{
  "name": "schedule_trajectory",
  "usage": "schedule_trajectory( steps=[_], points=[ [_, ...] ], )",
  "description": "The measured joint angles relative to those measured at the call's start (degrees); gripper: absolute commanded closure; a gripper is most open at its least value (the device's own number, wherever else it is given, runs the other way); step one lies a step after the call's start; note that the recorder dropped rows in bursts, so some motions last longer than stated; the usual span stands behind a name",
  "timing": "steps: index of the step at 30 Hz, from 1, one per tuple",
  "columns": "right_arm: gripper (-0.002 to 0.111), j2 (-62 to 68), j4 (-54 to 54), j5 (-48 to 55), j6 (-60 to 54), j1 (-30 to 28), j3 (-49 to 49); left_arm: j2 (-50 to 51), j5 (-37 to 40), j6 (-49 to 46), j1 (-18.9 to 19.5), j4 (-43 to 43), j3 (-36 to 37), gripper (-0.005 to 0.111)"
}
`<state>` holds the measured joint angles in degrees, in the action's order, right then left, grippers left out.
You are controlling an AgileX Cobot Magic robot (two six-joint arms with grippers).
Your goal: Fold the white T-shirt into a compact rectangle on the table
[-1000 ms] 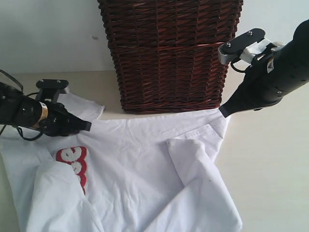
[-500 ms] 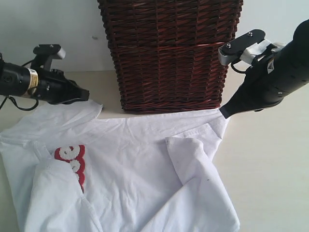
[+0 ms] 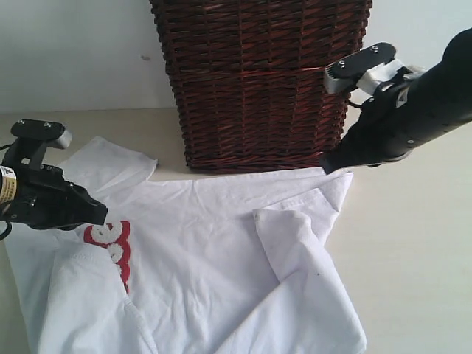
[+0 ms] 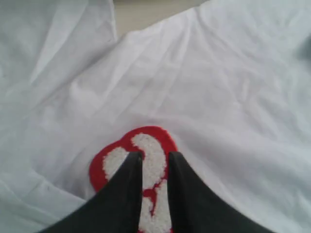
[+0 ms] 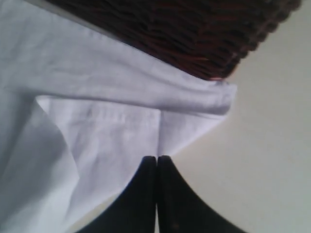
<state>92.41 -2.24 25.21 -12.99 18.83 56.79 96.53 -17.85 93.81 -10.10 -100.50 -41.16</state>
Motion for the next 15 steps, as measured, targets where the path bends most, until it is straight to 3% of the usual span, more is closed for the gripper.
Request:
schedule_trajectory(
  steps=[5, 15],
  points=[
    [0.108, 9.55, -10.03, -3.8, -8.93, 0.0, 0.93, 1.36, 1.42, 0.46, -1.4, 0.0, -1.34, 0.097],
    [0.108, 25.0, -10.07, -1.03, -9.04, 0.0, 13.39, 10.2, 6.52, 0.94, -1.62, 0.13, -10.81, 0.099]
  ],
)
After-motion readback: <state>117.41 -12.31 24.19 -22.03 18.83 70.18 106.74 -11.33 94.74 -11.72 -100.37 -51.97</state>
